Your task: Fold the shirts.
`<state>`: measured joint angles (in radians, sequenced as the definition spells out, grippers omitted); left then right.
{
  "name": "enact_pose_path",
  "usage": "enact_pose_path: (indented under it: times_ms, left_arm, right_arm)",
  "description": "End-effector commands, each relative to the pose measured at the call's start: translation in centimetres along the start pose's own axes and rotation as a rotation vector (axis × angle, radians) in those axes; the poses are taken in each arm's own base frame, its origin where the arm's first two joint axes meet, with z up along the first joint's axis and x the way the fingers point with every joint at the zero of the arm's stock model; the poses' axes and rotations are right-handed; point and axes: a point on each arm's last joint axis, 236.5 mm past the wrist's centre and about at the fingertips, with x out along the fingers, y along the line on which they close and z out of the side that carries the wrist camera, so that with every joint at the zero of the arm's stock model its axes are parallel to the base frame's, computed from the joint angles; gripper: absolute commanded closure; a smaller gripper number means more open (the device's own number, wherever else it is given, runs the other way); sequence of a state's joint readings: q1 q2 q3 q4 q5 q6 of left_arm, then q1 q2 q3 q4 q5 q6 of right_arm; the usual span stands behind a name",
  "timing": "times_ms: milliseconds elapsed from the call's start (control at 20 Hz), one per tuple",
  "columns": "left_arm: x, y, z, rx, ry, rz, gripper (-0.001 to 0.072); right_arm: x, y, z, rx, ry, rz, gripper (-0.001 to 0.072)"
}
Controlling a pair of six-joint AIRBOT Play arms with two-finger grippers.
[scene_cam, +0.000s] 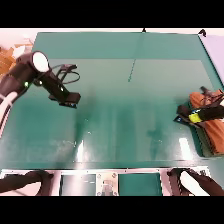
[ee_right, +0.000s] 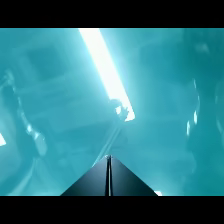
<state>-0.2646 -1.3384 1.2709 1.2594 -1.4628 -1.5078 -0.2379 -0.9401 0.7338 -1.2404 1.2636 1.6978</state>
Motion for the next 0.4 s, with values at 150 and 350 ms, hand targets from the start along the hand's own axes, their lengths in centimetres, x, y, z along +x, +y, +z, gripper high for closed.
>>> enact_pose_path:
  times_ms: [150,350]
  left_arm:
    - [1.15,-0.89,-2.10,-0.003,0.007,-0.014,0.0686]
    - [1.16,-0.89,-2.13,-0.003,0.008,-0.015,0.0686]
  right_arm:
    - [2.28,3.92,-3.71,-0.171,0.030,0.047,0.0695]
    - [2.27,3.87,-3.66,-0.169,0.029,0.047,0.0695]
